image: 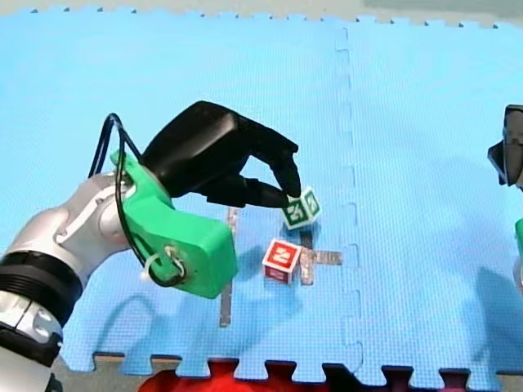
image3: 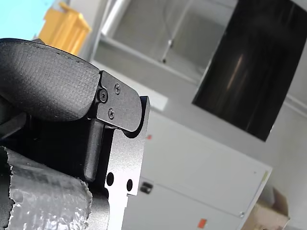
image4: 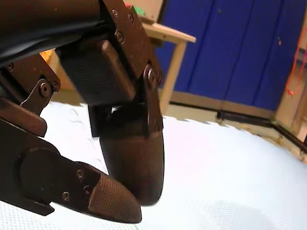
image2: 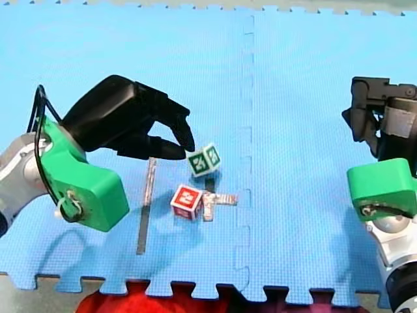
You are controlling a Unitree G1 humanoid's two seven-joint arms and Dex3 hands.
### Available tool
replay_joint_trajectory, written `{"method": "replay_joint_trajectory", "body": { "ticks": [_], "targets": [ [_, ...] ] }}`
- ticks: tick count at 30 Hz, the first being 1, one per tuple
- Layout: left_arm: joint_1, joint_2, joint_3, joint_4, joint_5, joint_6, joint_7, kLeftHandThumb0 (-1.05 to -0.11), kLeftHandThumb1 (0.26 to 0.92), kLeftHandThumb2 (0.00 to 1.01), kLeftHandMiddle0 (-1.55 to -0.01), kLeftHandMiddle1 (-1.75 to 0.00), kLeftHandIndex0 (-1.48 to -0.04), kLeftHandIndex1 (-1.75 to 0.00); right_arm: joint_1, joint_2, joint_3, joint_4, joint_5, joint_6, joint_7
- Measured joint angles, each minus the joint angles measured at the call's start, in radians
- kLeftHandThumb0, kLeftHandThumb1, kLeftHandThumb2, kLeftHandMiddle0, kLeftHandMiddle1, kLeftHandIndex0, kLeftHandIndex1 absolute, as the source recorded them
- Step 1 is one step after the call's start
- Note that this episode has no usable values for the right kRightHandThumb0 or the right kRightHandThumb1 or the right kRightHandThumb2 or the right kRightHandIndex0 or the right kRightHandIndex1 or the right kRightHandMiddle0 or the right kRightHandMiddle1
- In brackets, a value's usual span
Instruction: Stack cube left
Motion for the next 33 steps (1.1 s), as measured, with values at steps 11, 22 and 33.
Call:
{"method": "replay_joint_trajectory", "body": {
  "ticks": [11, 22, 33],
  "targets": [
    [0.008, -0.014, -0.002, 0.000, -0.011, 0.000, -0.042, -0.489, 0.819, 0.00, -0.95, -1.75, -0.92, -1.17, 0.002, -0.002, 0.001, -0.007, -0.001, 0.000, -0.002],
    [0.025, -0.015, 0.002, -0.001, -0.015, 0.001, -0.051, -0.484, 0.823, 0.00, -0.93, -1.75, -0.97, -1.00, 0.002, -0.004, 0.001, -0.006, -0.002, -0.001, -0.002],
    [0.015, -0.001, 0.003, 0.034, -0.001, 0.013, -0.051, -0.436, 0.807, 0.00, -0.83, -1.70, -0.95, -0.07, 0.001, -0.004, 0.002, 0.006, -0.005, -0.003, -0.008]
  ]
}}
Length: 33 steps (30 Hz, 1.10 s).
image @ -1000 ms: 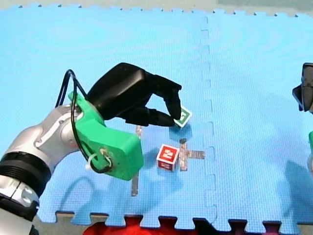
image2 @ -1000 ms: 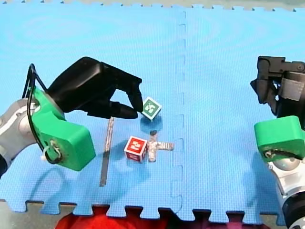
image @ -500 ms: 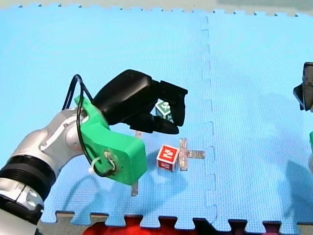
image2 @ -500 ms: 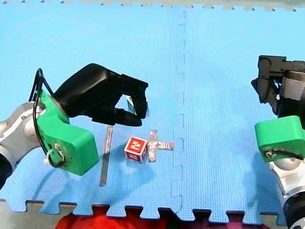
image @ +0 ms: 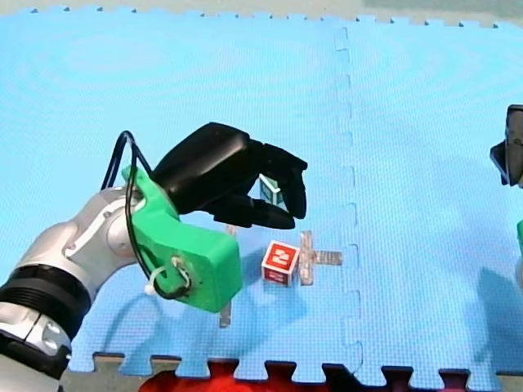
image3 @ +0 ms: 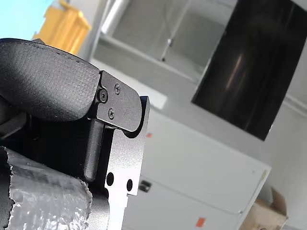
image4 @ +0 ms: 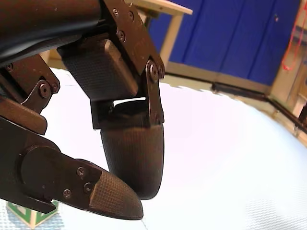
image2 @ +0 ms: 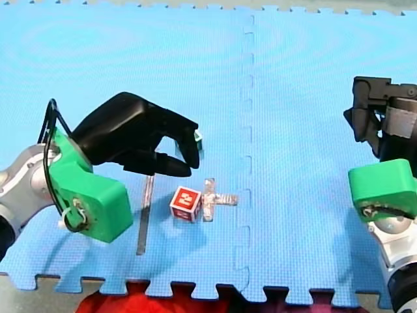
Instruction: Stack cube left
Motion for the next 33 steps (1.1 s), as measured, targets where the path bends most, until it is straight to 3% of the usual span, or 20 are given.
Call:
{"method": "replay_joint_trajectory", "body": {
  "ticks": [5, 7, 8, 10, 12, 16, 19, 21, 23, 26, 29, 33],
  "targets": [
    [-0.034, 0.009, -0.009, 0.078, 0.033, 0.043, 0.036, -0.417, 0.786, 0.00, -0.93, -1.40, -0.96, -0.01, -0.001, -0.001, 0.000, 0.004, 0.000, -0.002, 0.000],
    [-0.041, 0.010, -0.016, 0.101, 0.054, 0.063, 0.075, -0.422, 0.785, 0.00, -0.94, -1.47, -0.95, -0.01, -0.001, -0.001, 0.000, 0.005, 0.000, -0.003, -0.001],
    [-0.044, 0.010, -0.019, 0.111, 0.062, 0.069, 0.088, -0.441, 0.787, 0.00, -0.91, -1.61, -0.87, 0.00, -0.001, -0.002, 0.000, 0.005, 0.000, -0.004, -0.001],
    [-0.050, 0.010, -0.023, 0.133, 0.068, 0.078, 0.111, -0.472, 0.773, 0.00, -0.87, -1.71, -0.73, 0.00, -0.001, -0.002, 0.000, 0.005, 0.000, -0.005, -0.002],
    [-0.057, 0.009, -0.024, 0.150, 0.068, 0.088, 0.119, -0.541, 0.760, 0.00, -0.85, -1.74, -0.58, 0.00, -0.001, -0.002, 0.000, 0.004, 0.000, -0.006, -0.002],
    [-0.074, 0.007, -0.025, 0.191, 0.064, 0.103, 0.119, -0.614, 0.758, 0.00, -0.74, -1.75, -0.52, -0.01, 0.000, -0.002, 0.000, 0.004, 0.000, -0.009, -0.002],
    [-0.084, 0.004, -0.024, 0.210, 0.058, 0.122, 0.092, -0.681, 0.750, 0.00, -0.71, -1.68, -0.49, 0.00, 0.000, -0.002, 0.000, 0.004, 0.000, -0.012, -0.002],
    [-0.087, 0.002, -0.021, 0.214, 0.049, 0.127, 0.074, -0.805, 0.767, 0.01, -0.71, -1.66, -0.46, -0.01, 0.000, -0.002, 0.000, 0.004, 0.000, -0.012, -0.002],
    [-0.089, 0.001, -0.019, 0.218, 0.040, 0.133, 0.056, -0.863, 0.778, 0.01, -0.71, -1.65, -0.45, 0.00, 0.000, -0.002, 0.000, 0.004, 0.000, -0.012, -0.002],
    [-0.089, 0.000, -0.016, 0.222, 0.030, 0.151, 0.036, -0.879, 0.771, 0.00, -0.71, -1.58, -0.44, 0.00, 0.001, -0.002, 0.000, 0.004, 0.000, -0.013, -0.002],
    [-0.092, -0.002, -0.011, 0.233, 0.018, 0.178, 0.009, -0.859, 0.747, 0.00, -0.76, -1.32, -0.43, 0.00, 0.001, -0.002, 0.000, 0.002, -0.001, -0.014, -0.003],
    [-0.098, -0.012, -0.001, 0.249, -0.003, 0.218, -0.042, -0.917, 0.748, 0.00, -0.77, -1.31, -0.41, 0.00, 0.002, -0.002, 0.001, 0.000, -0.002, -0.015, -0.005]
  ]
}}
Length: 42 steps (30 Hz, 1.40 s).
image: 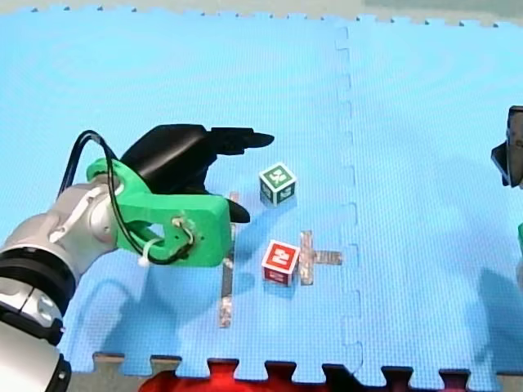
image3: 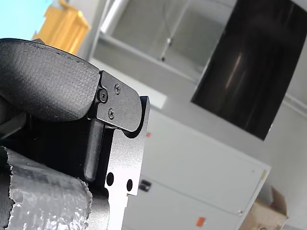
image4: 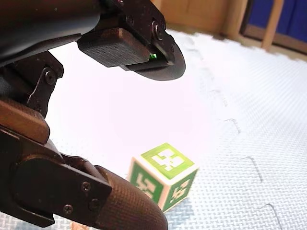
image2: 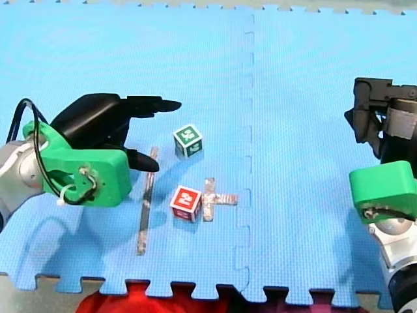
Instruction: Stack cube left
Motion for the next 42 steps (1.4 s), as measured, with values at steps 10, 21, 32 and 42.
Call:
{"method": "replay_joint_trajectory", "body": {
  "ticks": [10, 21, 32, 42],
  "targets": [
    [-0.024, -0.037, 0.023, 0.041, -0.037, 0.114, -0.086, -0.913, 0.734, 0.00, -0.72, -1.74, -0.49, -0.03, 0.000, 0.000, 0.003, -0.002, -0.001, 0.001, -0.004],
    [-0.029, -0.076, 0.007, 0.078, -0.011, 0.170, -0.053, -0.880, 0.736, 0.00, -0.79, -1.75, -0.56, -0.04, 0.006, 0.000, 0.003, -0.015, 0.000, 0.001, 0.000],
    [-0.058, -0.115, 0.010, 0.090, -0.011, 0.192, -0.023, -0.775, 0.727, 0.00, -0.83, -1.75, -0.63, -0.04, 0.015, 0.001, 0.002, -0.025, 0.003, 0.001, 0.009],
    [-0.087, -0.137, 0.017, 0.099, -0.013, 0.216, -0.026, -0.749, 0.719, 0.00, -0.85, -1.75, -0.66, -0.04, 0.026, 0.009, 0.002, -0.046, -0.002, 0.004, 0.004]
  ]
}}
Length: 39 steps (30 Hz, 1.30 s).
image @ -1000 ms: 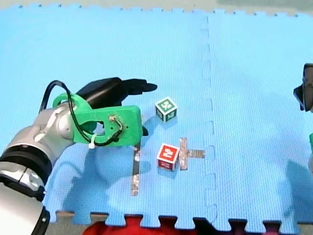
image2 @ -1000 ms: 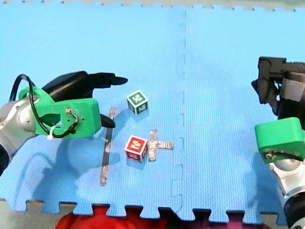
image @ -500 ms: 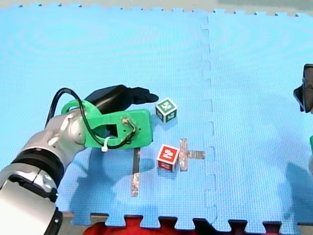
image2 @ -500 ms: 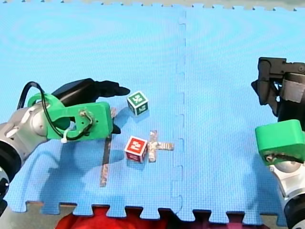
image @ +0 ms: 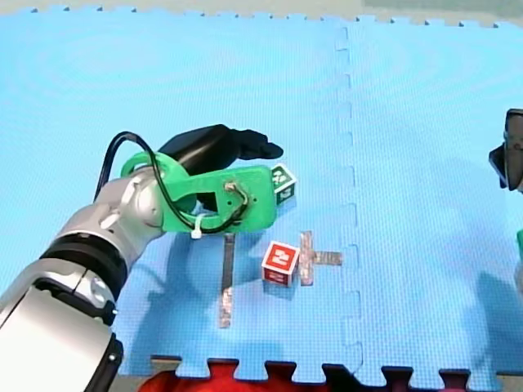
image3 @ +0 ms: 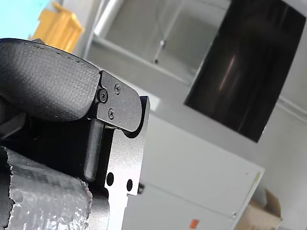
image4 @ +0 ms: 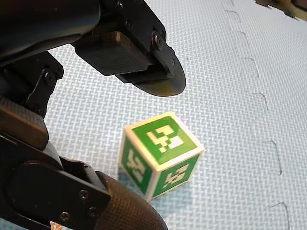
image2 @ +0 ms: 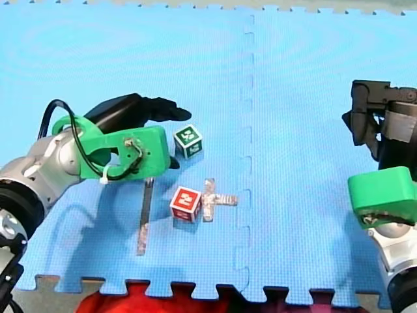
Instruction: Stack cube left
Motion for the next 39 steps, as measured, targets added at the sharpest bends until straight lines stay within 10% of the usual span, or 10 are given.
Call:
{"method": "replay_joint_trajectory", "body": {
  "ticks": [39],
  "targets": [
    [-0.020, -0.037, 0.040, 0.017, -0.036, 0.075, -0.050, -0.646, 0.712, 0.00, -0.94, -1.75, -0.80, -0.03, 0.071, -0.001, -0.015, -0.102, -0.005, 0.023, 0.004]
  ]
}}
